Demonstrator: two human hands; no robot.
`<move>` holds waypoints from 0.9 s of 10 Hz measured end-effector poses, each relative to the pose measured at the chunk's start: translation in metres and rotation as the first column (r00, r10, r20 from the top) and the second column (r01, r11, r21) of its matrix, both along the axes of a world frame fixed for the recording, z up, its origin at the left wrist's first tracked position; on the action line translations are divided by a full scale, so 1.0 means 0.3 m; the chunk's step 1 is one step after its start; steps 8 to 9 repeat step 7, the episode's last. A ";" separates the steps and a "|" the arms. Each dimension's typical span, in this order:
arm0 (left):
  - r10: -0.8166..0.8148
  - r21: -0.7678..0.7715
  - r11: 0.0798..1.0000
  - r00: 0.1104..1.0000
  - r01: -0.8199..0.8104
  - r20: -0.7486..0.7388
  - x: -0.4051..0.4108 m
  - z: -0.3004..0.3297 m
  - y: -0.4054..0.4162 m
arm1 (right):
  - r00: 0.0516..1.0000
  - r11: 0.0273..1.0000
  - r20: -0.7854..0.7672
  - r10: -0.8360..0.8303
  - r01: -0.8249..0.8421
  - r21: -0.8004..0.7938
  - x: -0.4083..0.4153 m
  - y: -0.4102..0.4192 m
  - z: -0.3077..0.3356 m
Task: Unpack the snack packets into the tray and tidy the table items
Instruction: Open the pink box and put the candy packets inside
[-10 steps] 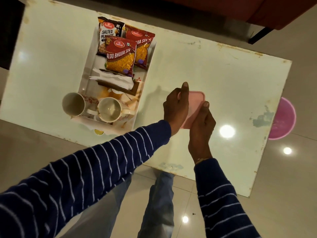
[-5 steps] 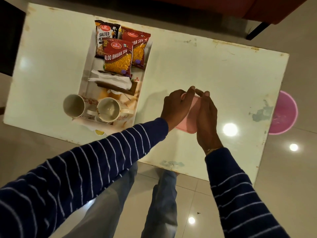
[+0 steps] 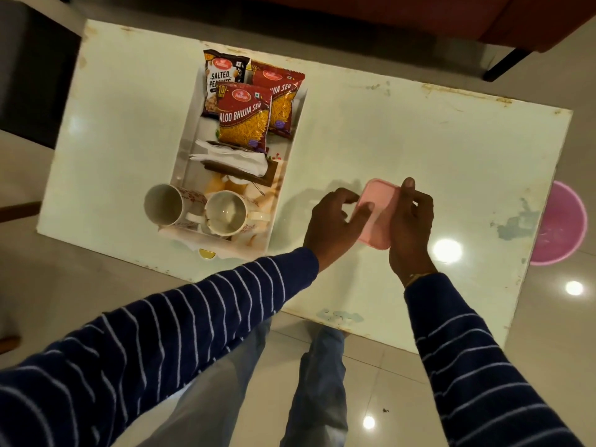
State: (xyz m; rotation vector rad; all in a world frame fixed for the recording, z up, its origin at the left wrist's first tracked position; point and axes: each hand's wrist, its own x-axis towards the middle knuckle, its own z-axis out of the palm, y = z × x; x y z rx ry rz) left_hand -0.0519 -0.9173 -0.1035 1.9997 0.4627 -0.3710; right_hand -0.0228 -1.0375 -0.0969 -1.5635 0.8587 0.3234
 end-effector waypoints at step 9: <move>0.244 0.096 0.964 0.968 -0.250 0.065 0.087 -0.093 0.218 | 0.954 0.955 -0.065 0.294 -0.296 -0.026 -0.013 0.199 -0.050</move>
